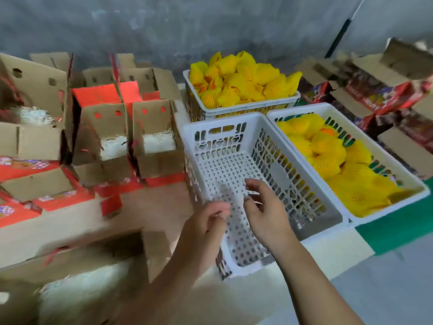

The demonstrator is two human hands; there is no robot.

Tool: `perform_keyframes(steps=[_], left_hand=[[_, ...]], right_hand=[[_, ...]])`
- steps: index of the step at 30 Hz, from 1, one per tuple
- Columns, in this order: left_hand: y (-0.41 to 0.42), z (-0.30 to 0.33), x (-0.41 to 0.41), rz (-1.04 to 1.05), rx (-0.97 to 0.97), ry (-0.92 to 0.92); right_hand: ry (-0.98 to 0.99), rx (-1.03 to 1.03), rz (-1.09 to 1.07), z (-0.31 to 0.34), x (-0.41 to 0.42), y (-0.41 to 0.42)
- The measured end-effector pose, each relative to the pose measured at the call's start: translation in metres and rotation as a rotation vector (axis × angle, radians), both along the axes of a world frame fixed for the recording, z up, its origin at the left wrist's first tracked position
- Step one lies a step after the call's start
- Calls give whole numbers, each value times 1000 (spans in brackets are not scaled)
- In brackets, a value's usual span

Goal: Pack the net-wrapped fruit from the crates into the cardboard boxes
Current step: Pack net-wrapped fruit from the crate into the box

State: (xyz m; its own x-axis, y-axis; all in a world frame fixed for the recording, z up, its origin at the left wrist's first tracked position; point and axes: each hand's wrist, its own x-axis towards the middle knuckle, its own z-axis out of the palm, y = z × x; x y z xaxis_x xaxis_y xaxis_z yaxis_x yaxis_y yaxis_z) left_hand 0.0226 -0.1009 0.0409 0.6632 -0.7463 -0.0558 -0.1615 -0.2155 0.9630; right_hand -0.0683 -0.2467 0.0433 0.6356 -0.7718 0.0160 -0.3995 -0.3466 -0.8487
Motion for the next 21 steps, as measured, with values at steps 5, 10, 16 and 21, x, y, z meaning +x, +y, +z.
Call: perform_keyframes(steps=[5,10,16,21], left_hand=[[-152,-10,-45,-67,35,150],[-242,-13,-68,-66,40,187],[-327,-8,-77,-263,88,-46],[-414,-8,-62,-268,149,-478]], right_hand=[[108,-137,5,2,-41,-118],[232,-282,-57,-9,-88,-236],[634,-285,-179,-41,-90,-367],[668,-325,-144,-66,-40,-407]])
